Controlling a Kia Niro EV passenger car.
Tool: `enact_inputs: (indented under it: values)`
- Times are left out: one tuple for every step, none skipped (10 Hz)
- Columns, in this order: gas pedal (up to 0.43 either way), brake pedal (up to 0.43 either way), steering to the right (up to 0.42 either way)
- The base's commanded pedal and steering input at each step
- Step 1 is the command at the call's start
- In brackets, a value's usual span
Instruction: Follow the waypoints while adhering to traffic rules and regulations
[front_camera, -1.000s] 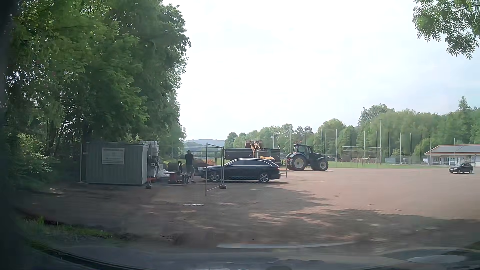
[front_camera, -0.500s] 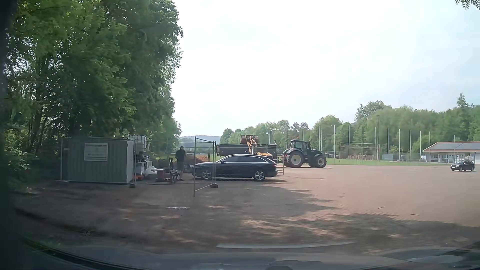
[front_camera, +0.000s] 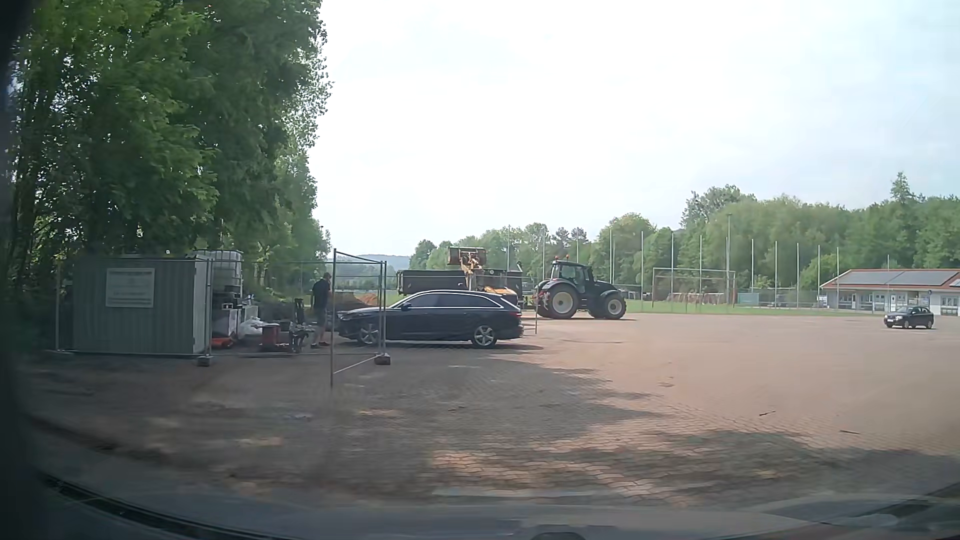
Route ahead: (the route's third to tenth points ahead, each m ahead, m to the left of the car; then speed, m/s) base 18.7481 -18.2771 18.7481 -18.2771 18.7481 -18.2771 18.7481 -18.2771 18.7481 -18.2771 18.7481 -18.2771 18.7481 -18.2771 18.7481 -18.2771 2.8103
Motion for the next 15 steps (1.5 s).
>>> enact_inputs:
  values:
    - [0.0, 0.0, 0.222]
    - [0.008, 0.0, 0.235]
    - [0.008, 0.0, 0.258]
    - [0.008, 0.0, 0.285]
    - [0.008, 0.0, 0.305]
    - [0.008, 0.0, 0.321]
    - [0.008, 0.0, 0.337]
    - [0.008, 0.0, 0.347]
    - [0.008, 0.0, 0.352]
    - [0.008, 0.0, 0.353]
    - [0.008, 0.0, 0.353]
    - [0.008, 0.0, 0.355]
    - [0.008, 0.0, 0.355]
    - [0.0, 0.0, 0.354]
    - [0.0, 0.0, 0.354]
